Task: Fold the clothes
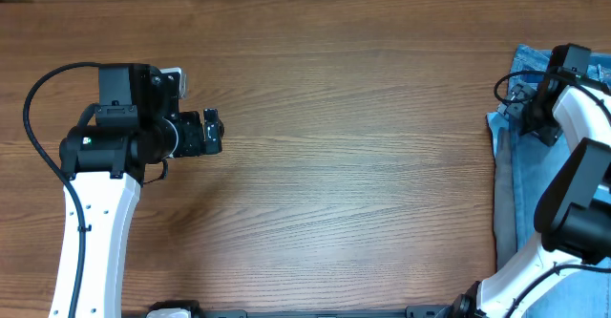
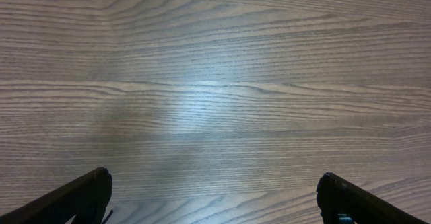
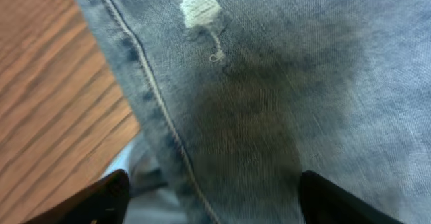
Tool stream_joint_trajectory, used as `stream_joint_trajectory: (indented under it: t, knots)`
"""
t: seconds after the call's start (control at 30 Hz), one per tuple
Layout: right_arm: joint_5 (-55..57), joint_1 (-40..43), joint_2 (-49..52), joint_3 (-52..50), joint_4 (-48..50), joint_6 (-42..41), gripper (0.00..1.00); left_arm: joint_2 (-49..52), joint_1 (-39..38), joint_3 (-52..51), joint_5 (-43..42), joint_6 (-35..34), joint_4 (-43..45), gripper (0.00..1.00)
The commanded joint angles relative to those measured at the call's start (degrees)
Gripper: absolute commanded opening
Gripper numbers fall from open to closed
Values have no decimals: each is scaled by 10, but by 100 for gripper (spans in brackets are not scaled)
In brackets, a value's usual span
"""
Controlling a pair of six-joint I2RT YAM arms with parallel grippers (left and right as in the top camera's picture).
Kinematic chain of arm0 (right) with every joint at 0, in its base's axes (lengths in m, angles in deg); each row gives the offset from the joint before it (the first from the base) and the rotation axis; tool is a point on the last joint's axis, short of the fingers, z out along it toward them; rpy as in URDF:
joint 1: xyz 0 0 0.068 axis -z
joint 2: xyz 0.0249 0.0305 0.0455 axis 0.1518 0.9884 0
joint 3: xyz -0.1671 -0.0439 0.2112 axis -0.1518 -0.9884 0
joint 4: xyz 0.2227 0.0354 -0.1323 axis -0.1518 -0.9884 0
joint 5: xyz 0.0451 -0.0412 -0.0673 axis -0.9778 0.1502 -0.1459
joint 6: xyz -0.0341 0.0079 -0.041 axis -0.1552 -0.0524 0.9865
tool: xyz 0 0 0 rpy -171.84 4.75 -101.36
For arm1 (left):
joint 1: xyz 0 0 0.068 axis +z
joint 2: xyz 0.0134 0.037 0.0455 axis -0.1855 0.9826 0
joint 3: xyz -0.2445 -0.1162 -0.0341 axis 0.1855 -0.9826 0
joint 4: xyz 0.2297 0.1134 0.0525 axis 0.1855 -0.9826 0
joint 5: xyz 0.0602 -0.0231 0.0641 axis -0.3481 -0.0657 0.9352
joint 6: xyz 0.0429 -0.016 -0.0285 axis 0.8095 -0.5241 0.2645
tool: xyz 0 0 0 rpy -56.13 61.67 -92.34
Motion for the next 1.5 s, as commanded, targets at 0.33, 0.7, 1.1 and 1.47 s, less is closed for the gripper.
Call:
stream_joint_trajectory:
  t: [0.33,0.7,1.1,1.47]
  knots:
    - [89,5,48,11,13,-2,45,3,6,13,1,7,0,100]
    - [29,5,6,82,-36,-15,6,3,6,13,1,7,0,100]
    - [-41,4,-168,128,-62,-14,4,3,6,13,1,7,0,100]
    - [-46,4,-213,118,-83,-10,4,3,6,13,-2,7,0,100]
